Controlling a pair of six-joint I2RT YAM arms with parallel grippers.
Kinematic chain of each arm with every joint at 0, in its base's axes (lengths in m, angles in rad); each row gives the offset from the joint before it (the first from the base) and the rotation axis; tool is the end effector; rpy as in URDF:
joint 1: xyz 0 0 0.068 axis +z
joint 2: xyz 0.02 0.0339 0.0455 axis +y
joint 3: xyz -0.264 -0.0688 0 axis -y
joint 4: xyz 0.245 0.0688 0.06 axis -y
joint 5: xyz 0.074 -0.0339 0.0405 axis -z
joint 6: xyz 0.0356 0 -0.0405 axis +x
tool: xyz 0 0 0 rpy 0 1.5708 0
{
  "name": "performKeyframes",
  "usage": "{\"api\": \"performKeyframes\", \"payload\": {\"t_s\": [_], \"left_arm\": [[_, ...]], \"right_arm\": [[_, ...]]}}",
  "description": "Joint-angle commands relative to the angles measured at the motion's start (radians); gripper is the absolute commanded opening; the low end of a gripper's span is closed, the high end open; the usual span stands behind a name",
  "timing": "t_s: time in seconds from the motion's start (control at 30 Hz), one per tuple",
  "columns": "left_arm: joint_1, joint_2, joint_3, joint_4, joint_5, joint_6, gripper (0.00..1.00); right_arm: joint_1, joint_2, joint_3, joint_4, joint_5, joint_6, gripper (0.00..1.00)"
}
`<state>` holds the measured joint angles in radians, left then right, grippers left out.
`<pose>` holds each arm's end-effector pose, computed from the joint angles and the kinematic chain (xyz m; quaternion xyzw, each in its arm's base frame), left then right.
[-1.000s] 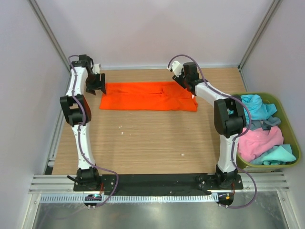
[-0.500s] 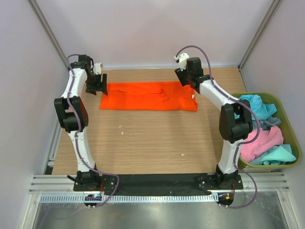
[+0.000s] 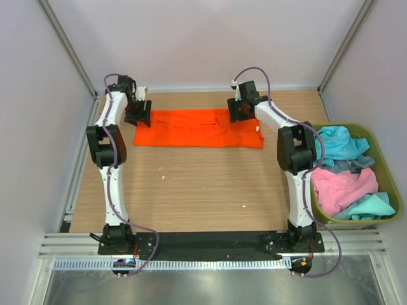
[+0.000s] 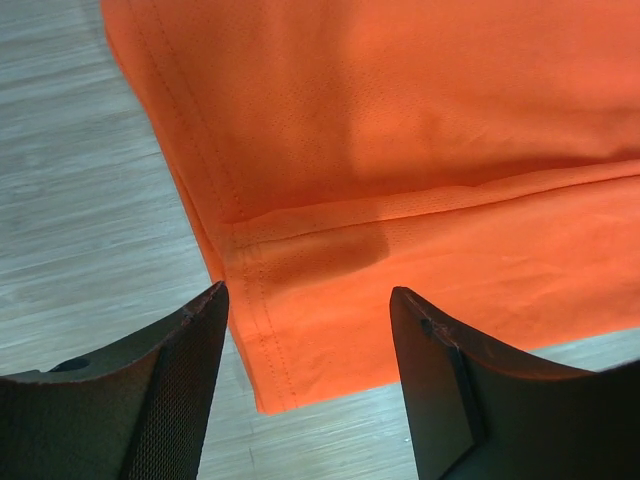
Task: Fold and stack the t-shirts
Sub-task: Fold the tshirt
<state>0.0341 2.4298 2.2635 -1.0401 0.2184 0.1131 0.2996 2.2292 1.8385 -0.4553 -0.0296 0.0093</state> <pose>0.5102 0.0097 0.2029 0.0583 0.9760 -0.0936 0.1875 0.4808 0.1496 0.2025 -0.1404 0.9244 0.0682 0.3481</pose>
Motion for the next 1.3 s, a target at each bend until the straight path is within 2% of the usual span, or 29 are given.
{"api": "performKeyframes", "payload": {"t_s": [0.0,0.13,0.3,0.43,0.77,0.9,0.93,1.13,1.27], "left_arm": [[0.003,0.015,0.035,0.008,-0.004,0.007,0.67],[-0.003,0.032,0.01,0.005,-0.025,-0.004,0.66],[-0.005,0.043,-0.035,0.014,-0.119,-0.018,0.64],[-0.005,0.011,-0.114,0.012,-0.163,-0.021,0.61],[-0.022,-0.169,-0.473,0.041,-0.203,-0.02,0.55],[-0.023,-0.241,-0.571,0.054,-0.247,-0.01,0.53],[-0.054,-0.261,-0.588,0.055,-0.258,-0.01,0.53],[-0.062,-0.468,-0.569,0.064,-0.223,0.032,0.54],[-0.086,-0.454,-0.478,0.032,-0.166,0.082,0.54]], "right_arm": [[-0.001,0.026,0.082,-0.052,-0.027,0.057,0.61],[0.001,0.058,0.094,-0.045,-0.023,0.057,0.61],[0.001,0.093,0.117,-0.034,-0.021,0.043,0.61],[0.001,0.142,0.174,-0.034,-0.013,0.031,0.61],[0.001,0.291,0.343,-0.031,-0.032,0.041,0.63],[0.001,0.363,0.468,-0.023,-0.026,0.043,0.64],[0.001,0.369,0.484,-0.019,-0.018,0.043,0.64],[-0.001,0.331,0.509,-0.003,-0.004,0.026,0.65],[-0.005,0.305,0.495,-0.009,0.0,0.027,0.65]]}}
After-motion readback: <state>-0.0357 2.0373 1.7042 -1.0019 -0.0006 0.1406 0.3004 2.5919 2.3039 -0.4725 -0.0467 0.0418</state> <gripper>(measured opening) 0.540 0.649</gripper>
